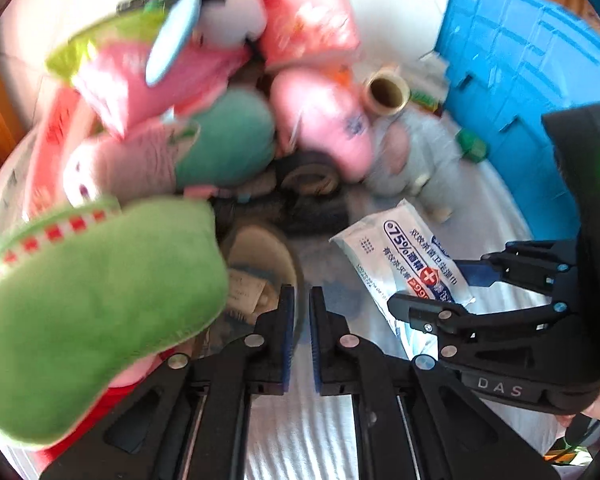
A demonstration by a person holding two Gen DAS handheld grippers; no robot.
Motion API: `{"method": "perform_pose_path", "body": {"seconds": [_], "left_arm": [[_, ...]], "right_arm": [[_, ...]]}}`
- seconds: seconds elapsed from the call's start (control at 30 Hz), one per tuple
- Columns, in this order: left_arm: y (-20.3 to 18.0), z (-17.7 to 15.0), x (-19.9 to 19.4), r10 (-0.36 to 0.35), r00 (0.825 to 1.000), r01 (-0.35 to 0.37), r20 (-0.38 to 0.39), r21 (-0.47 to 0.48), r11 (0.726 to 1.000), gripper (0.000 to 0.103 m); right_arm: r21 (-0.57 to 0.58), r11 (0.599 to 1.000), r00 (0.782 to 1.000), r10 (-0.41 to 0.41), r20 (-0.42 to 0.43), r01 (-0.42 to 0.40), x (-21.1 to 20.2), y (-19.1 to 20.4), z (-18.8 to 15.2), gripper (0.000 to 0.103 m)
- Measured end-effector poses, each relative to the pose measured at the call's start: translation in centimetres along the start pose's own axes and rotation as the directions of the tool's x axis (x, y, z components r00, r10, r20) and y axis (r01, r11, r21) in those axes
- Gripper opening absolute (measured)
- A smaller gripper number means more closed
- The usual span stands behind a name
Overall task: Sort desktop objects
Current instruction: 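Grasp the white wet-wipes pack with the right tool, then grasp the clear tape roll with the left tool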
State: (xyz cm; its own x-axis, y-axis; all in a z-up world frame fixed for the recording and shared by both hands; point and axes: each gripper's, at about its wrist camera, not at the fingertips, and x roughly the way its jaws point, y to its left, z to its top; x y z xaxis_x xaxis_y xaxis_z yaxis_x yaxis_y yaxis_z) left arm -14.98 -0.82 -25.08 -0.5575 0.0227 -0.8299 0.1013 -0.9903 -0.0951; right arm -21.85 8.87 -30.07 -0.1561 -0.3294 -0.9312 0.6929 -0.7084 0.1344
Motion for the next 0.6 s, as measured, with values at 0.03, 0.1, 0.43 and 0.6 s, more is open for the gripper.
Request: {"method": "perform_pose_path", "body": {"seconds": [0.03,0.1,0.43,0.6], "left_arm": [[-0.2,0.1,-0.7,-0.002,1.0,0.002,0.016,0.006,1.0,0.007],[-0.8,0.2,-2.0,-0.008,0.999,0.008,0.048,0.018,1.0,0.007],[-2.8,1.5,-7.8,0.0,0.98,-0.008,0.198,0.039,0.999,0.007],[-2.7,1.7,-10.7,-0.012,0.967,0.008,0.253,0.02,1.0,0.007]], "right_arm": [[0.006,1.0,1.0,-0.002,0.021,0.002,-1.0,-0.2,-0.2,0.044],[0.011,1.0,0.999,-0.004,0.052,0.003,-2.6,-0.3,-0.4,0.044],[0.016,0.999,0.968,-0.053,0.244,0.05,-11.5,-0.6,-2.0,0.044],[0.018,0.998,0.951,-0.069,0.301,0.067,-13.7,-0.6,-2.6,0.044]]}}
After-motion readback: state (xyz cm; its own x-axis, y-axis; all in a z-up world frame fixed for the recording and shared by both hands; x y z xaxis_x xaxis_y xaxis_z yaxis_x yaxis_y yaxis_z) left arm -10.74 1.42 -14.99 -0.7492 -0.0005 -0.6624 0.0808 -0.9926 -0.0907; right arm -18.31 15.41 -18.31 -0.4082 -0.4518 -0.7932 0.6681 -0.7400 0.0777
